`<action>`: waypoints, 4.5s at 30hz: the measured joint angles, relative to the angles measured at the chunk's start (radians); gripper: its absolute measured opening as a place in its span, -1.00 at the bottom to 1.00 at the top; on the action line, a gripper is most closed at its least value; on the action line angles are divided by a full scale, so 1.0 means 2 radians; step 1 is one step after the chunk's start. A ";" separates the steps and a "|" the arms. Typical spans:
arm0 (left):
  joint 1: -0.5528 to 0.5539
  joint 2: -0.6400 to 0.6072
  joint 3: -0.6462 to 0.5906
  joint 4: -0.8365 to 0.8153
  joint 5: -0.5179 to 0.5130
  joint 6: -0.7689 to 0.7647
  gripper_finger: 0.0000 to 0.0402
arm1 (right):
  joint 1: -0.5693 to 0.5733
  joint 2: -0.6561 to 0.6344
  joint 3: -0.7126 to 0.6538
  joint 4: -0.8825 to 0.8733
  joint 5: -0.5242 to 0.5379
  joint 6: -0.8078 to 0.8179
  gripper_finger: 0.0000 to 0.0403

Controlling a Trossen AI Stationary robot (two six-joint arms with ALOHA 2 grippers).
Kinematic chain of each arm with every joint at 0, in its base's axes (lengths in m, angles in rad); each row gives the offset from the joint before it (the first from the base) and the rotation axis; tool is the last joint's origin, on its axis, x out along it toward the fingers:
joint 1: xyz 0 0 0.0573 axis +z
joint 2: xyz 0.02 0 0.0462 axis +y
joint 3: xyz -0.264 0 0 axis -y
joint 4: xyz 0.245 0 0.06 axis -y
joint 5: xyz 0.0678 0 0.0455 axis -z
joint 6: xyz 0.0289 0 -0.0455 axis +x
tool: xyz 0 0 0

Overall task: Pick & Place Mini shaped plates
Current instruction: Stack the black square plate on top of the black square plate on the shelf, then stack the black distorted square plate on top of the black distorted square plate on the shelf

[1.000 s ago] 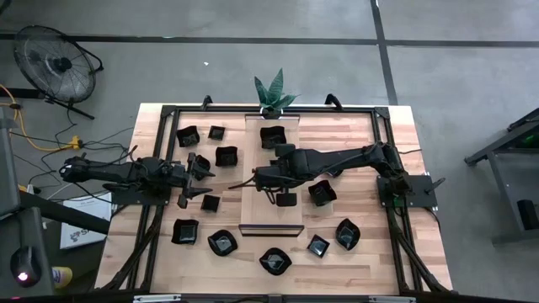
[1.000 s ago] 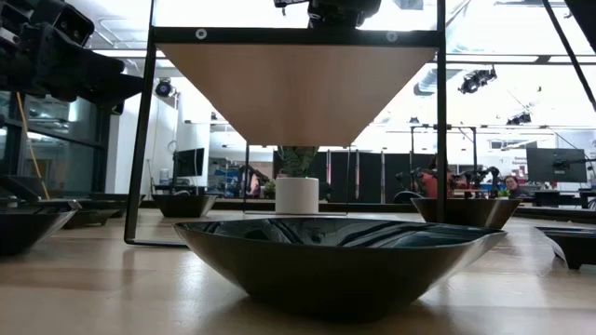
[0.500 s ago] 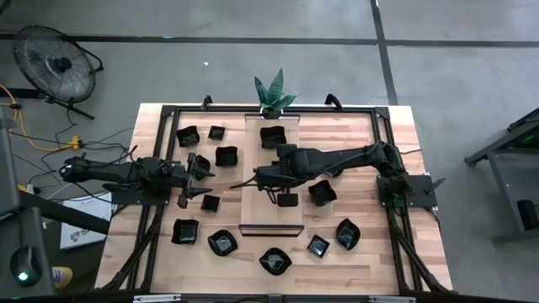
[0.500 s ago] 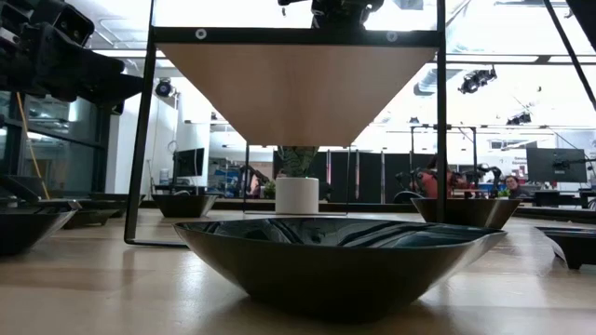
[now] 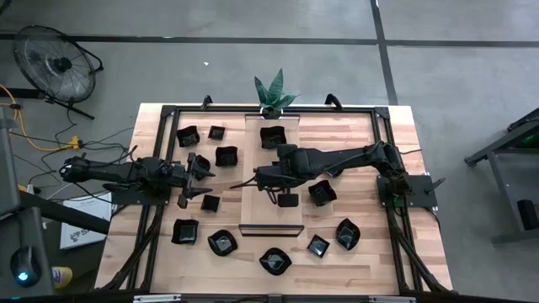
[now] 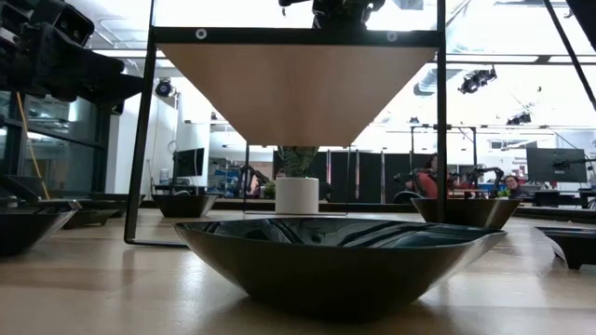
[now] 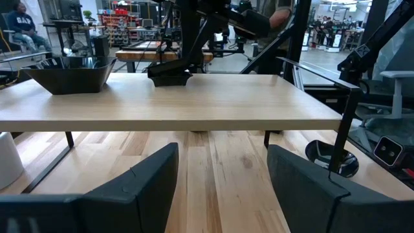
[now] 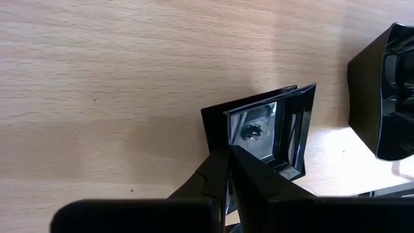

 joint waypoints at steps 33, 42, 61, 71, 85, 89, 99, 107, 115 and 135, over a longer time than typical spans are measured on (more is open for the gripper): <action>0.000 0.000 0.000 0.000 0.000 0.000 0.16 | 0.000 -0.008 0.001 -0.009 -0.007 0.017 -0.40; 0.000 0.000 0.000 0.000 0.000 0.000 0.16 | 0.011 -0.022 0.001 -0.048 0.007 0.053 -0.39; 0.000 0.000 0.000 0.000 0.000 0.000 0.16 | 0.033 -0.048 0.000 -0.085 0.012 0.170 -0.39; 0.000 0.000 0.000 0.000 0.000 0.000 0.16 | 0.038 -0.048 0.000 -0.085 0.011 0.186 -0.40; 0.000 0.000 0.000 0.000 0.000 0.000 0.16 | 0.046 -0.205 -0.265 -0.051 -0.048 0.326 -0.40; 0.000 0.000 0.000 0.000 0.000 0.000 0.16 | 0.056 -0.246 -0.334 -0.048 -0.088 0.385 -0.40; 0.000 0.000 0.000 0.000 0.000 0.000 0.16 | 0.072 -0.305 -0.472 0.014 -0.162 0.504 -0.40; 0.000 0.000 0.000 0.000 0.000 0.000 0.16 | 0.089 -0.315 -0.542 0.152 -0.223 0.514 -0.40; 0.000 0.000 0.000 0.000 0.000 0.000 0.16 | 0.126 -0.315 -0.550 0.214 -0.225 0.515 -0.40; 0.000 0.000 0.000 0.000 0.000 0.000 0.16 | 0.039 -0.324 -0.553 0.187 -0.161 0.541 -0.40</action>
